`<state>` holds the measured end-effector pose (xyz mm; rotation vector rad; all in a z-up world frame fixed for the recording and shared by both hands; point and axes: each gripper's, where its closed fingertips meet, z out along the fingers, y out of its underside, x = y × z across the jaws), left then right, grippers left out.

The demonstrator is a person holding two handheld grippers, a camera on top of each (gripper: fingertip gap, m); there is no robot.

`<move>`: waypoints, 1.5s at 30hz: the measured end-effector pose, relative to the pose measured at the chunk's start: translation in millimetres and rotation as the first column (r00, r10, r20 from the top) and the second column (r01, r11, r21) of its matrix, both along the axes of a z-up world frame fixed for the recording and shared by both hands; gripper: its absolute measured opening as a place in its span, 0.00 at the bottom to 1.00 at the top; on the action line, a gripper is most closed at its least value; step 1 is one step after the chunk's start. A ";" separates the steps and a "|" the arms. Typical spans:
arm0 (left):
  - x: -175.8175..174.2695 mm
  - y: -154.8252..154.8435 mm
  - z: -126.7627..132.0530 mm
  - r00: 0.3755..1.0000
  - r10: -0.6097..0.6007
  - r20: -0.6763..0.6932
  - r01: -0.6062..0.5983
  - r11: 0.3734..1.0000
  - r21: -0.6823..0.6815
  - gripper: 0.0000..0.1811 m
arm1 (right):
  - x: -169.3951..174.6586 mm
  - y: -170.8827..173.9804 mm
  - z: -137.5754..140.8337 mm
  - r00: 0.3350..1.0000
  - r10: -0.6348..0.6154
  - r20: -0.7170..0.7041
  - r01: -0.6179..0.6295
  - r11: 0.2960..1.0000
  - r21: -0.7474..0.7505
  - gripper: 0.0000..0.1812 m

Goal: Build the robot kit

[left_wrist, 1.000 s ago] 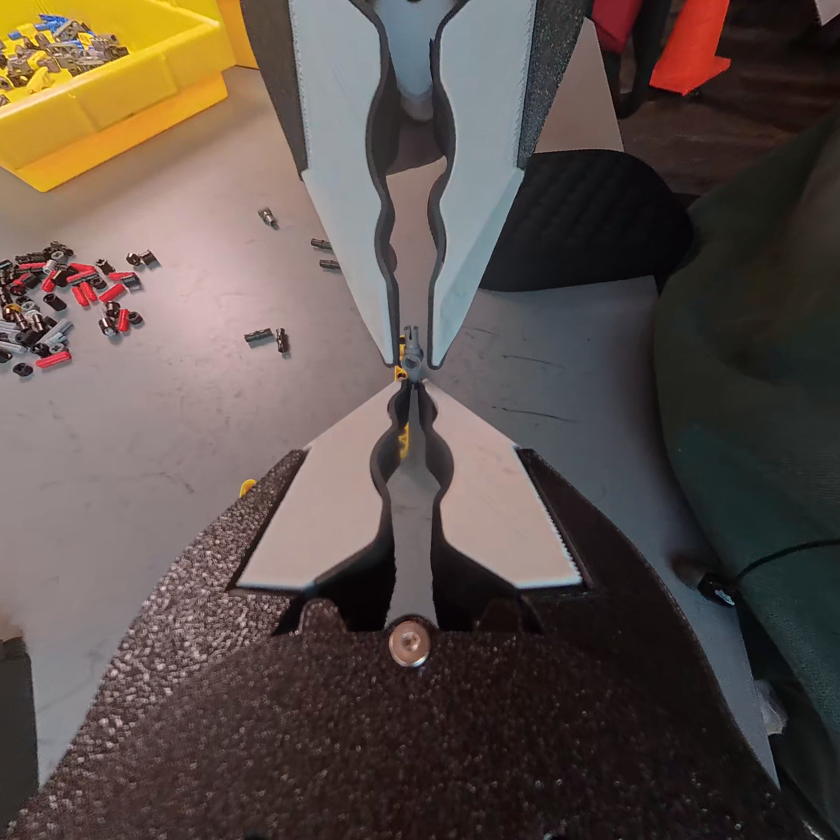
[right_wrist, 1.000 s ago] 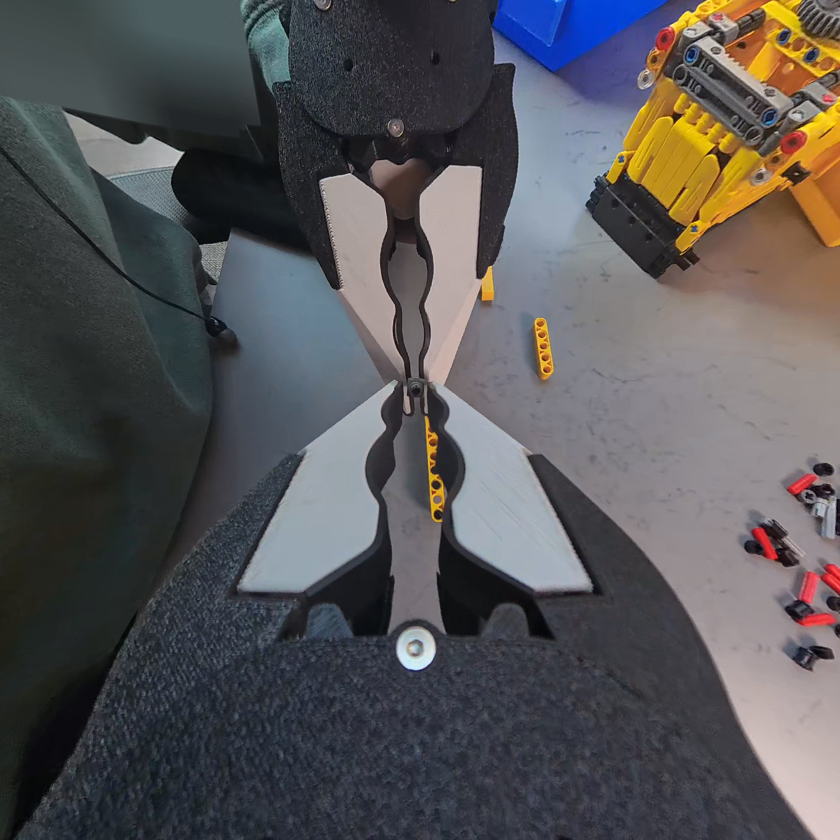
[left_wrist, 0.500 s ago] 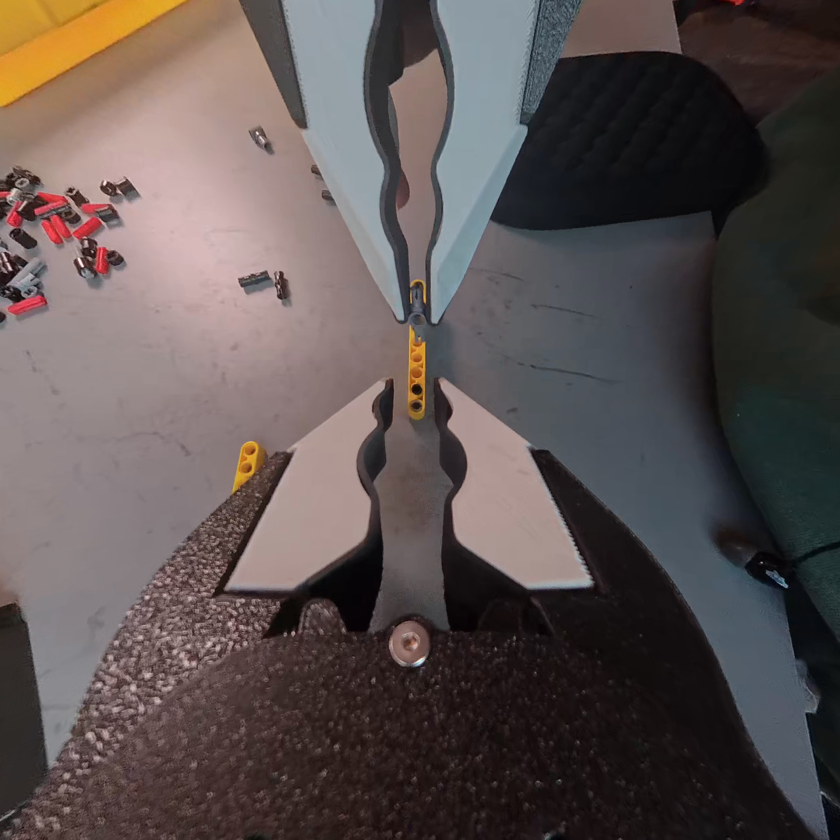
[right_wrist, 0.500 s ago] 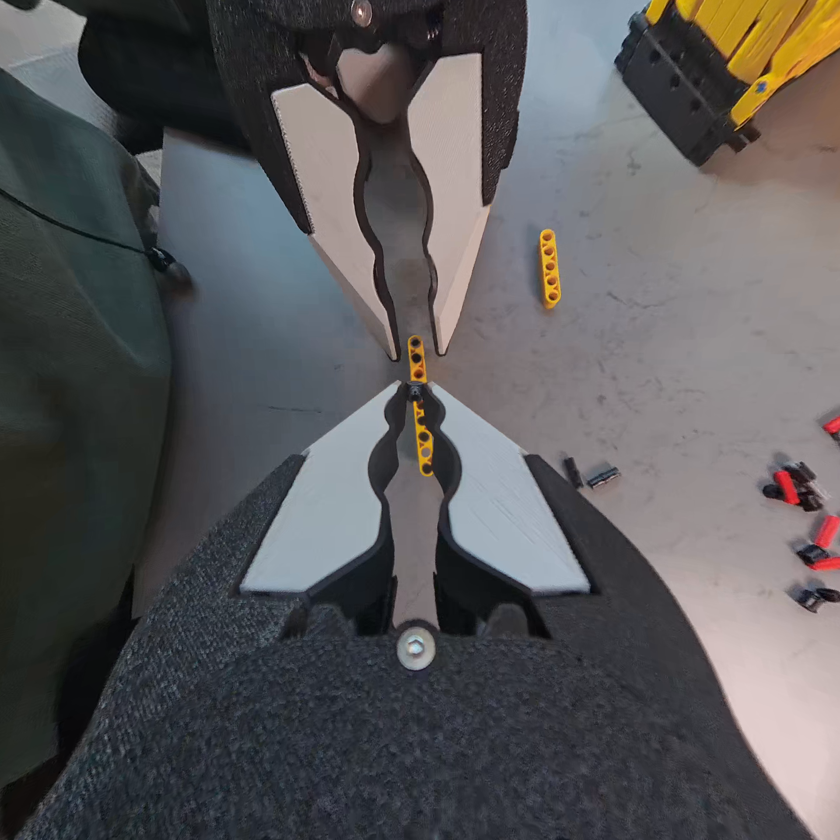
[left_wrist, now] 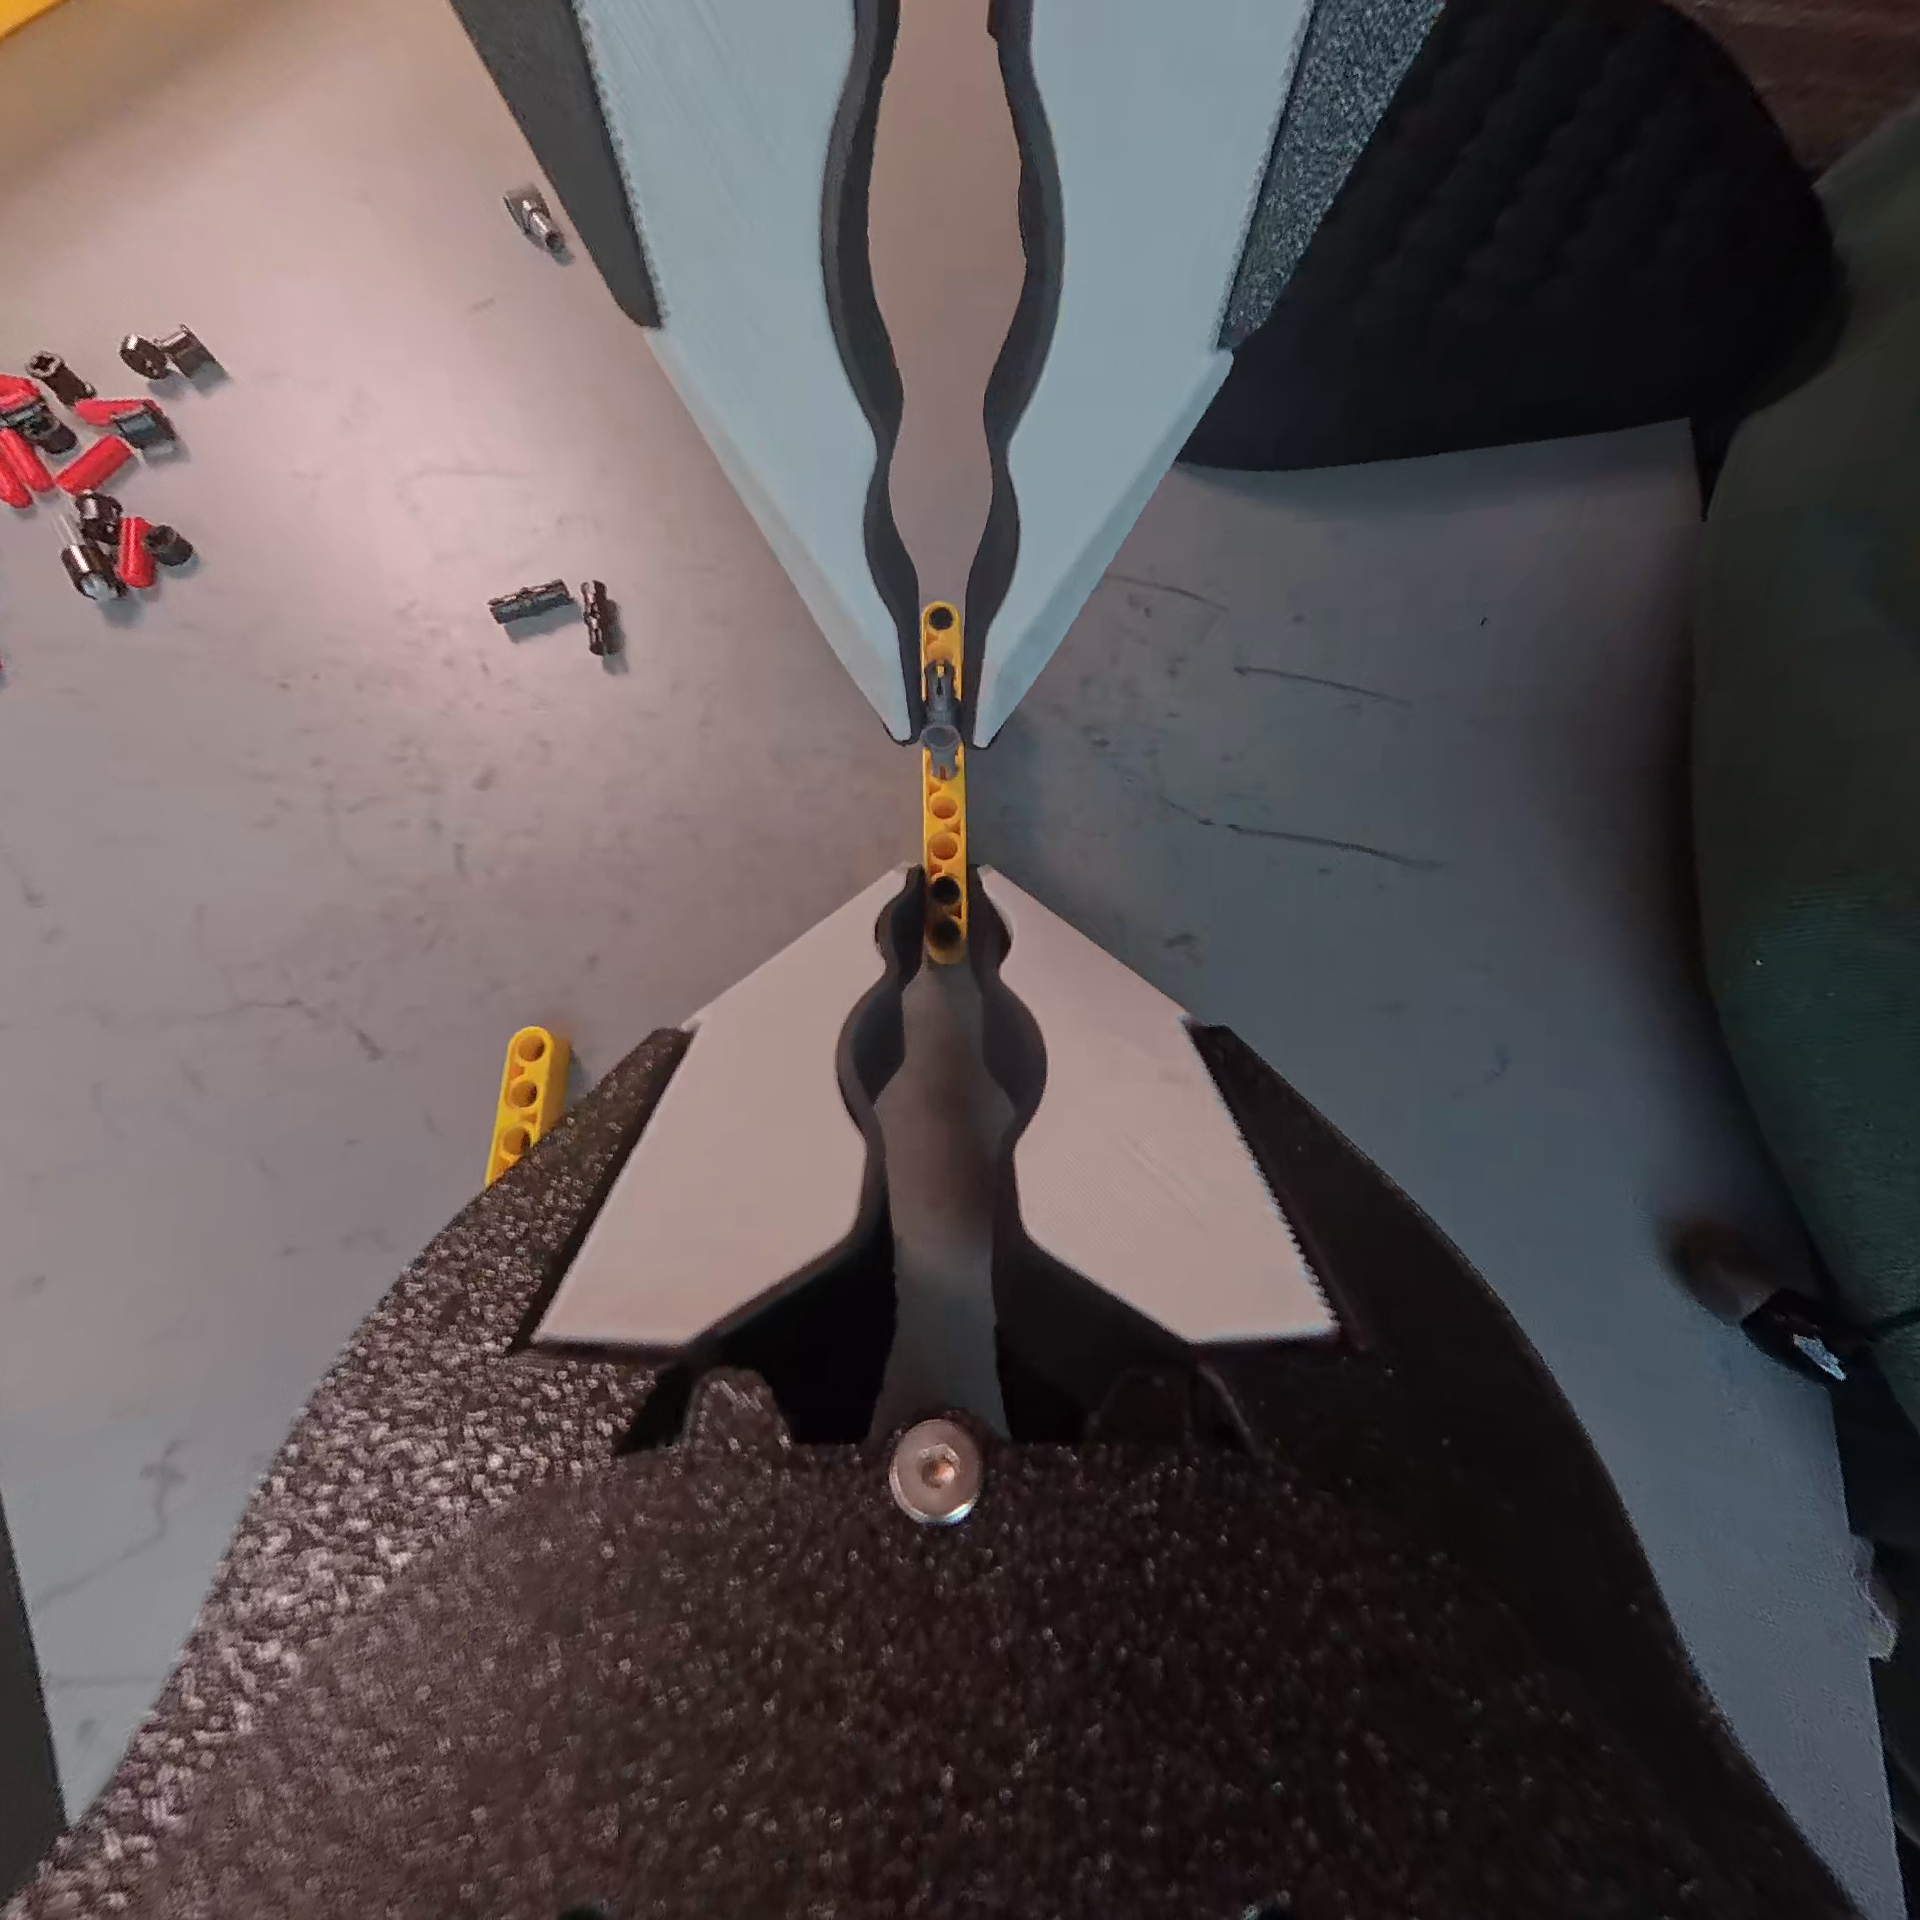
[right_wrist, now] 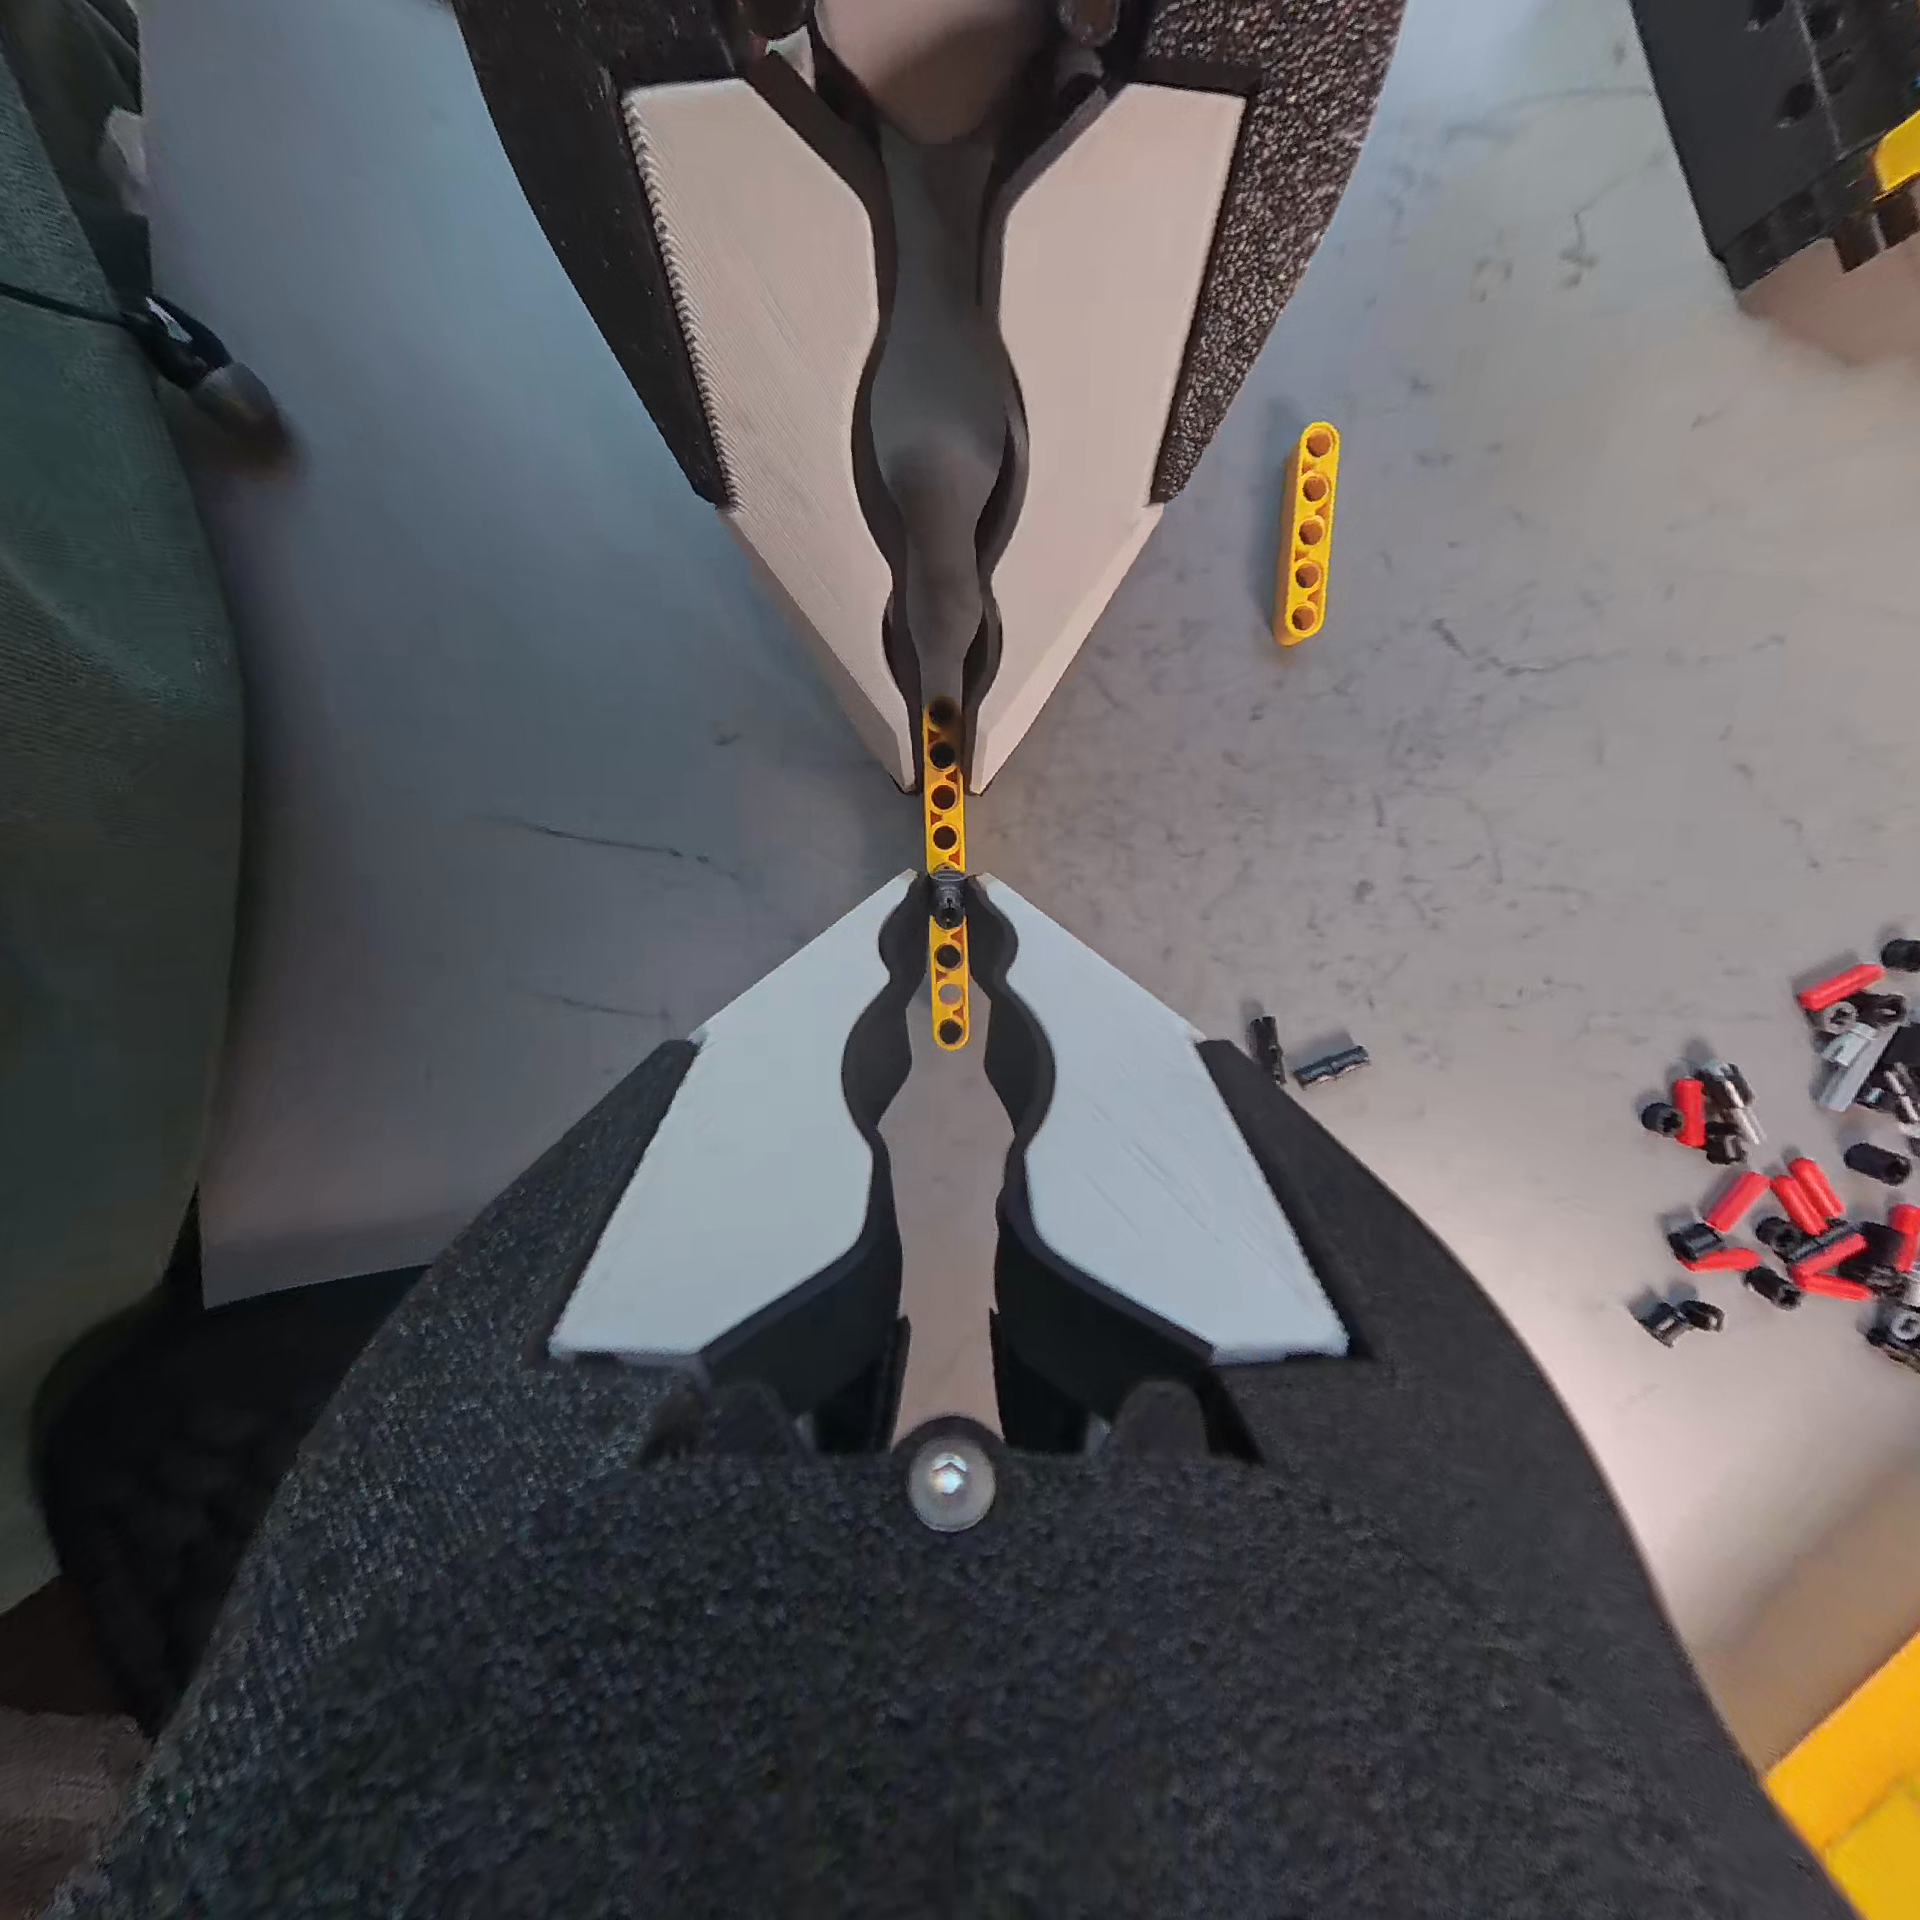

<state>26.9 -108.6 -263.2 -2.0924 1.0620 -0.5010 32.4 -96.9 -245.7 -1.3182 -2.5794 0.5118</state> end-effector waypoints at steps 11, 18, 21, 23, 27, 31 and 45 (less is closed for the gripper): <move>-1.0 1.1 0.2 1.000 -0.001 0.021 0.001 1.000 -0.029 0.04 | -0.9 -0.7 -0.6 0.988 0.125 0.085 -0.136 0.981 0.137 0.03; -2.1 0.8 0.6 1.000 0.007 0.029 -0.006 0.999 -0.040 0.04 | -1.9 0.3 -1.2 0.991 0.094 0.100 -0.106 0.987 0.123 0.03; -1.9 0.8 0.3 1.000 0.005 0.022 -0.005 0.999 -0.033 0.04 | -0.5 -2.3 -3.6 0.988 0.095 0.119 -0.109 0.987 0.119 0.03; -1.8 0.9 0.4 1.000 0.011 0.030 -0.009 0.999 -0.044 0.04 | -0.9 -2.4 -5.1 0.987 0.083 0.134 -0.096 0.991 0.092 0.03; -2.5 0.6 0.6 0.999 0.017 0.034 -0.016 0.999 -0.049 0.04 | -2.4 -1.5 -8.3 0.989 0.059 0.137 -0.070 0.995 0.073 0.03; -2.5 0.4 0.3 0.999 0.018 0.031 -0.017 0.999 -0.047 0.04 | -1.9 -2.5 -8.8 0.992 0.015 0.124 -0.021 0.999 0.047 0.03; -0.7 -1.8 -0.2 1.000 0.001 0.018 0.000 1.000 -0.027 0.04 | -1.9 -4.7 -4.5 0.995 -0.020 0.099 0.015 0.998 0.055 0.02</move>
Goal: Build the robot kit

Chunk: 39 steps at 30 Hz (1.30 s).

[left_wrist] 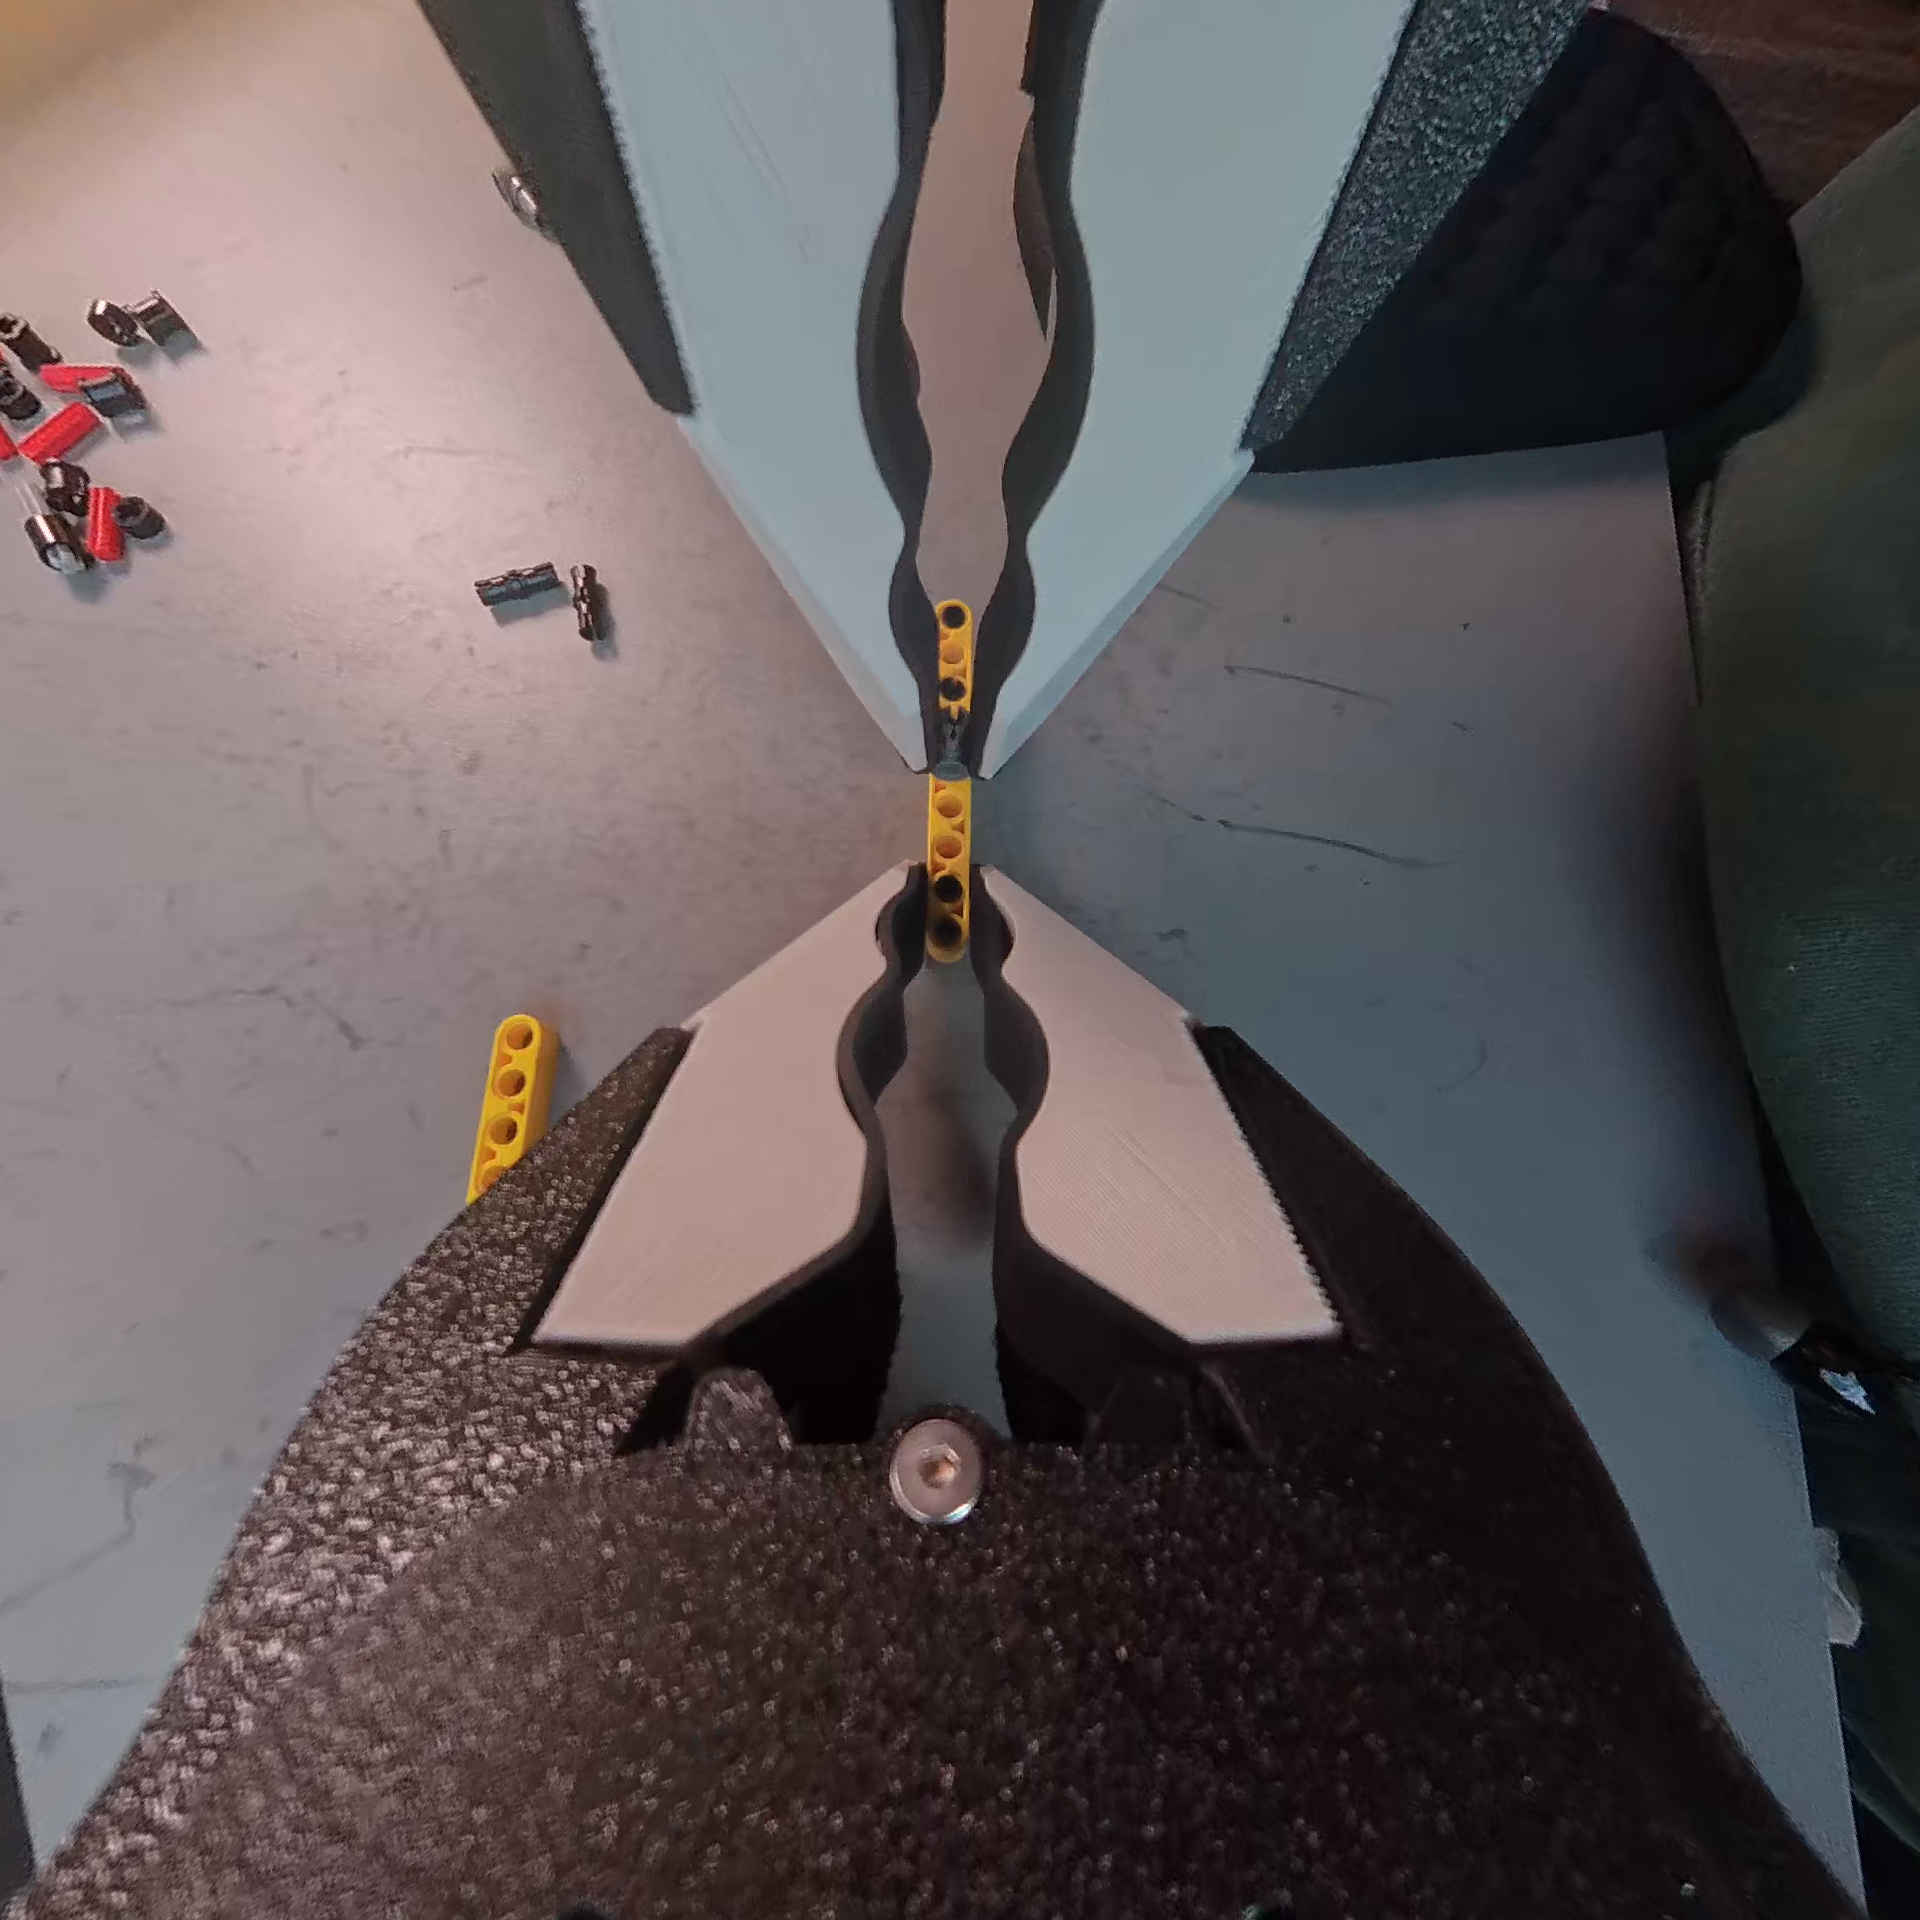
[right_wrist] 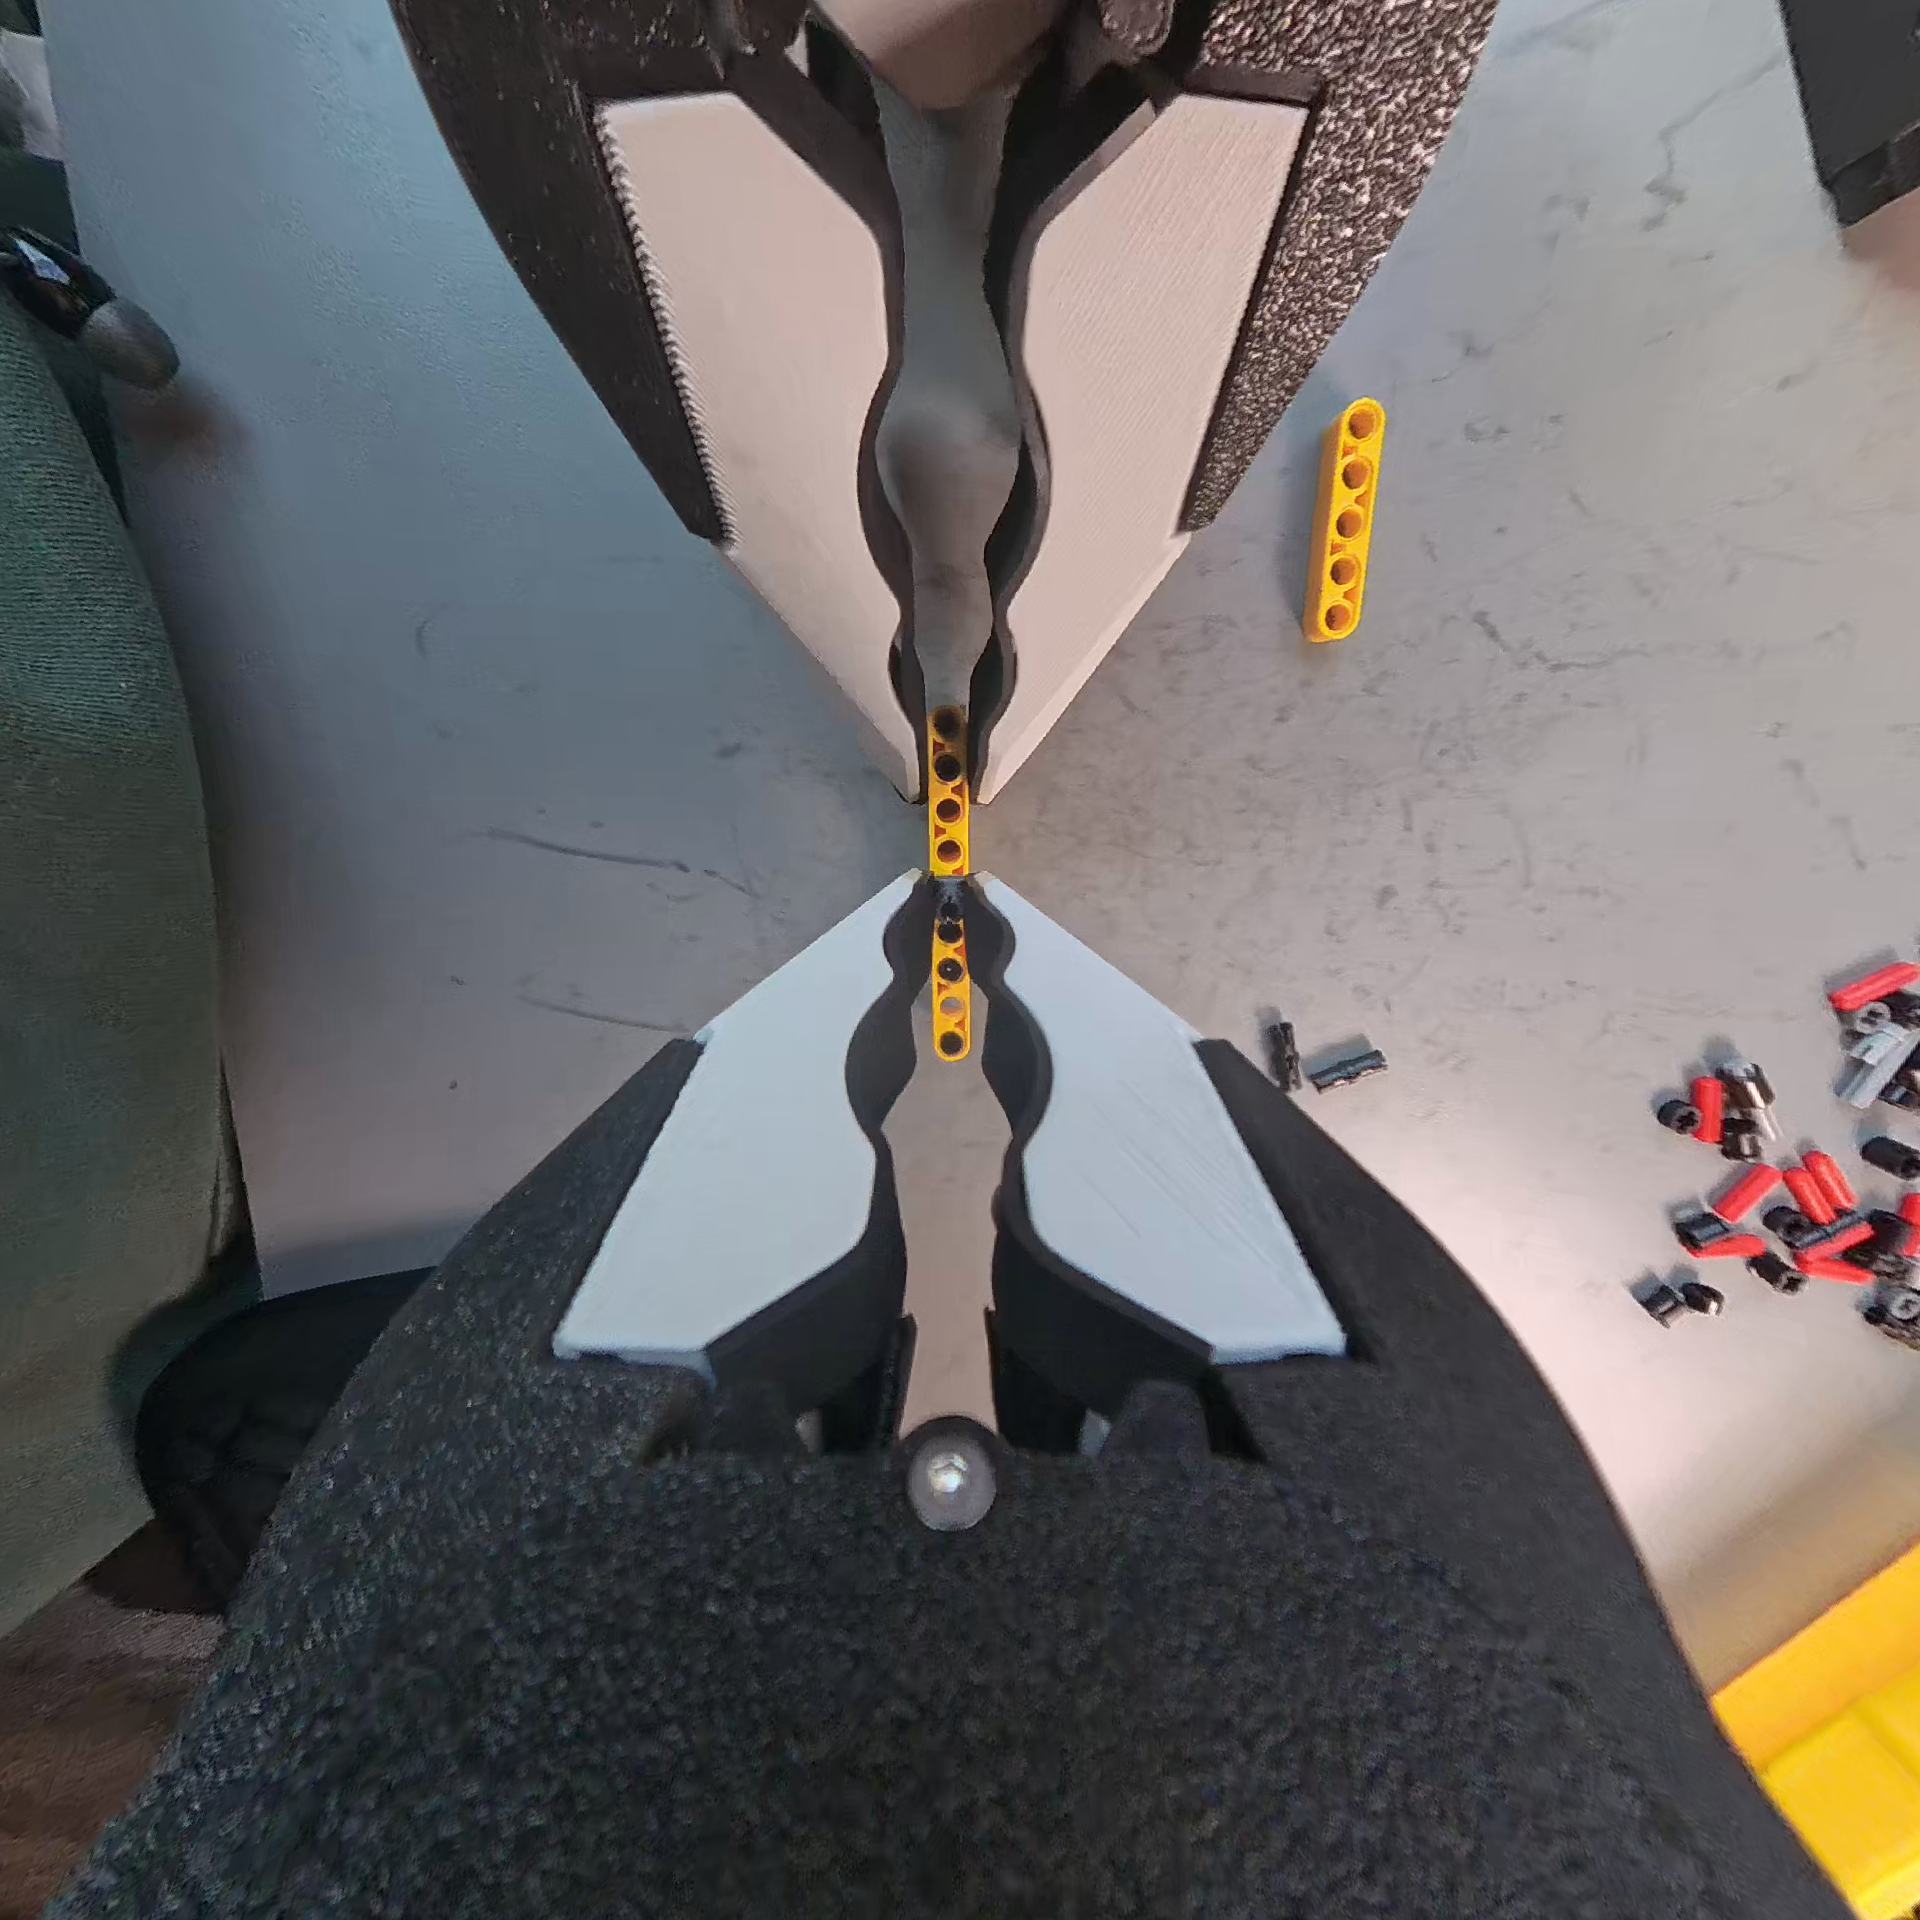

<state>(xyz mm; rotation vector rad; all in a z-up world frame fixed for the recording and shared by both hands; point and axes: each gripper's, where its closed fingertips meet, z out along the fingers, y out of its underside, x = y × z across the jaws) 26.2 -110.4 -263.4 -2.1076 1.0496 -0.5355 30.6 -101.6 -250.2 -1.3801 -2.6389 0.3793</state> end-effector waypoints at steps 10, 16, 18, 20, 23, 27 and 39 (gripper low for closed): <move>-0.2 0.0 -0.1 1.000 0.000 0.006 0.000 1.000 -0.008 0.04 | -0.3 -0.4 -0.7 0.998 -0.022 -0.054 0.020 0.999 -0.035 0.02; -2.1 -0.7 -0.3 1.000 -0.002 -0.012 0.002 1.000 0.015 0.04 | -3.3 -0.9 1.5 0.972 -0.122 -0.199 0.089 0.982 -0.167 0.03; -3.4 -0.5 -0.6 1.000 0.000 -0.018 0.000 1.000 0.018 0.04 | -4.4 0.0 1.9 0.954 -0.153 -0.258 0.095 0.970 -0.224 0.03; -5.1 0.6 -1.2 1.000 0.007 -0.017 -0.007 1.000 0.012 0.04 | -4.6 4.9 1.9 0.932 -0.150 -0.330 0.076 0.971 -0.225 0.05; -6.4 1.1 -1.1 1.000 0.010 0.009 -0.010 1.000 -0.024 0.04 | -3.7 10.6 7.4 0.892 -0.135 -0.432 0.035 0.972 -0.232 0.07; -6.7 1.0 -0.5 0.998 0.012 0.067 -0.005 0.994 -0.105 0.04 | 2.5 15.3 11.9 0.842 -0.024 -0.538 -0.066 0.987 -0.147 0.08; -11.2 10.1 1.0 0.987 0.052 0.152 -0.017 0.976 -0.219 0.04 | -3.0 21.9 -3.6 0.880 0.070 -0.469 -0.150 0.980 -0.135 0.04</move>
